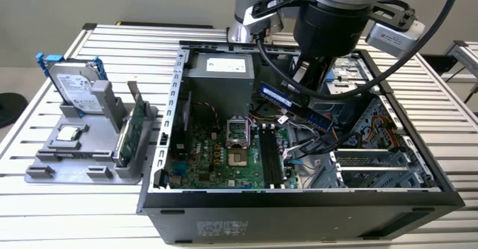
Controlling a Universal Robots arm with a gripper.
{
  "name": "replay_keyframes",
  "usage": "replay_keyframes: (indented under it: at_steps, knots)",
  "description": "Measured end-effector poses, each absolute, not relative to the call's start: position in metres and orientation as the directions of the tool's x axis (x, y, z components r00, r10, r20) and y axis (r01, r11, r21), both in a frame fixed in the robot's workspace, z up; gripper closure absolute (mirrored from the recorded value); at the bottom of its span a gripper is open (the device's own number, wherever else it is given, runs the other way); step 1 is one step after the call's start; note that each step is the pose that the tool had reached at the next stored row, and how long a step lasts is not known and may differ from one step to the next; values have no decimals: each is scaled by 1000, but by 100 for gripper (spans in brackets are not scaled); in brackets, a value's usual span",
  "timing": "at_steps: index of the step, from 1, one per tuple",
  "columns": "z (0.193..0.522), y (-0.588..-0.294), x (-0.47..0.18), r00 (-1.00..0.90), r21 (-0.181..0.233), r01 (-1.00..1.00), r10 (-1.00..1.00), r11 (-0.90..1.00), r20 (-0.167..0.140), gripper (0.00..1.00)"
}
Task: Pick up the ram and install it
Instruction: 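Insert the ram into the slot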
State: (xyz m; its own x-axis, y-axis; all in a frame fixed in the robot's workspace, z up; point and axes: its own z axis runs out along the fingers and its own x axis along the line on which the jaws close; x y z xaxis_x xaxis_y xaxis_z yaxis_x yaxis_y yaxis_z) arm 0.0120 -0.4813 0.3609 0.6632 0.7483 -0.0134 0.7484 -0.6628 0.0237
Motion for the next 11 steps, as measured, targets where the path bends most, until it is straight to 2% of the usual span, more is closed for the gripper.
replay_keyframes:
  at_steps: [11]
  knots:
    - [361,-481,12,667,24,745,745,-666,-13,100]
